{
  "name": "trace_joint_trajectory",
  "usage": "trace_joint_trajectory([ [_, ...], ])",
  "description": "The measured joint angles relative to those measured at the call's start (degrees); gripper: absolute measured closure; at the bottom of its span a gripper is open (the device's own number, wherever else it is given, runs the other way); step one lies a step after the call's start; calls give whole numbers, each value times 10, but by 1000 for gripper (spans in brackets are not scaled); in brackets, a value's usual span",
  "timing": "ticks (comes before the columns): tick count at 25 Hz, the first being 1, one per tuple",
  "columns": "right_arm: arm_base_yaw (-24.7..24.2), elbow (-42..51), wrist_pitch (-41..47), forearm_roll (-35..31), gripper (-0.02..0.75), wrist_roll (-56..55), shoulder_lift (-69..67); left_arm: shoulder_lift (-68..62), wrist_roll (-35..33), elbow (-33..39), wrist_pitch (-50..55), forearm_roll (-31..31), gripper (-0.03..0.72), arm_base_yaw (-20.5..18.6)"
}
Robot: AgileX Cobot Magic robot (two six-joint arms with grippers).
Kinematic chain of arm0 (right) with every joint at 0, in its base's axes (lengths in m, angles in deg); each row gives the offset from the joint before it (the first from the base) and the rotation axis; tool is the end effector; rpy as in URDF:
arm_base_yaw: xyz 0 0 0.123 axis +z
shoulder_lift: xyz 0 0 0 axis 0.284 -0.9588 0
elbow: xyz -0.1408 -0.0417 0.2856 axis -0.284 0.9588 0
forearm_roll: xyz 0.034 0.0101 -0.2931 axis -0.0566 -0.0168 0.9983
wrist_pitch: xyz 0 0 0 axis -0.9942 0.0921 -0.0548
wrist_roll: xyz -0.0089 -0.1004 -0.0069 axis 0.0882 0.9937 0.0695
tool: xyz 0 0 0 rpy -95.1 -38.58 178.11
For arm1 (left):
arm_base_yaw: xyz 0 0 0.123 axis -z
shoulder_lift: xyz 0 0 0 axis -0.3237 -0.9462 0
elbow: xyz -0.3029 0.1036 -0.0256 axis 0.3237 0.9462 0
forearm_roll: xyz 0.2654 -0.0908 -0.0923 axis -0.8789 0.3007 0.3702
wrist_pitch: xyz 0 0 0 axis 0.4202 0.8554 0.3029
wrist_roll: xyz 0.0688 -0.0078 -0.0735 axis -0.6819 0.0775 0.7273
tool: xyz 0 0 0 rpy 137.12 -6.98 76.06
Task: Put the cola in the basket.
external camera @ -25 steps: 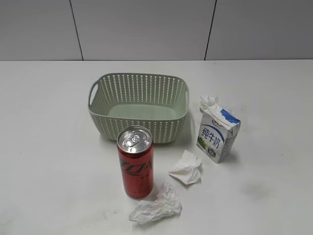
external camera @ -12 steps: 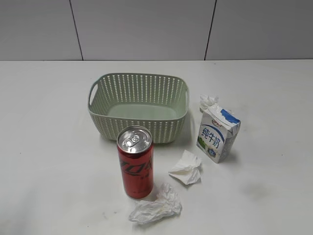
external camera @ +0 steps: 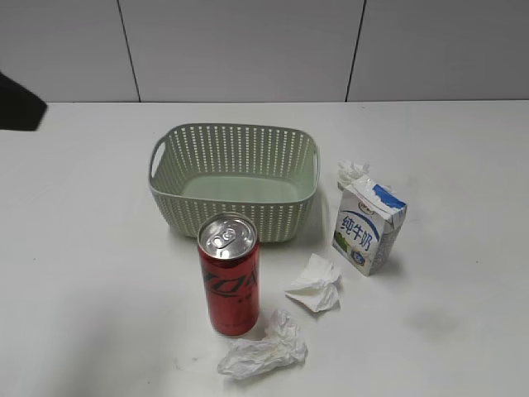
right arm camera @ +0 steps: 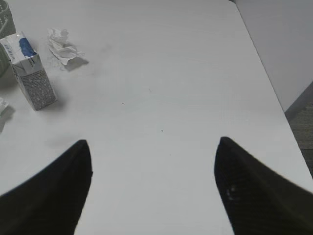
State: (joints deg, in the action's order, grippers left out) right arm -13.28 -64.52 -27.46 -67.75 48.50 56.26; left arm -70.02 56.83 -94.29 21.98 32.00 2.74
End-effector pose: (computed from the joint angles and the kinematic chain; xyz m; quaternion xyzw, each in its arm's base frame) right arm 0.0057 -0.0004 0.2962 -0.0262 0.8460 0.0091 0.5325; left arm 0.2073 -0.1006 0.3751 0.2712 0.8823 -0.1209 0.3652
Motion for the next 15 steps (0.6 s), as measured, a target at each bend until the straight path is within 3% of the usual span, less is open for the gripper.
trace_joint_trajectory([
  [4,0,0,0,0,147,0,0,-78,0,-56,47,-1,66,73],
  [9,0,0,0,0,147,0,0,-165,0,-122,99,-3,67,128],
  [15,0,0,0,0,147,1,0,-256,3,-152,114,-9,67,208],
])
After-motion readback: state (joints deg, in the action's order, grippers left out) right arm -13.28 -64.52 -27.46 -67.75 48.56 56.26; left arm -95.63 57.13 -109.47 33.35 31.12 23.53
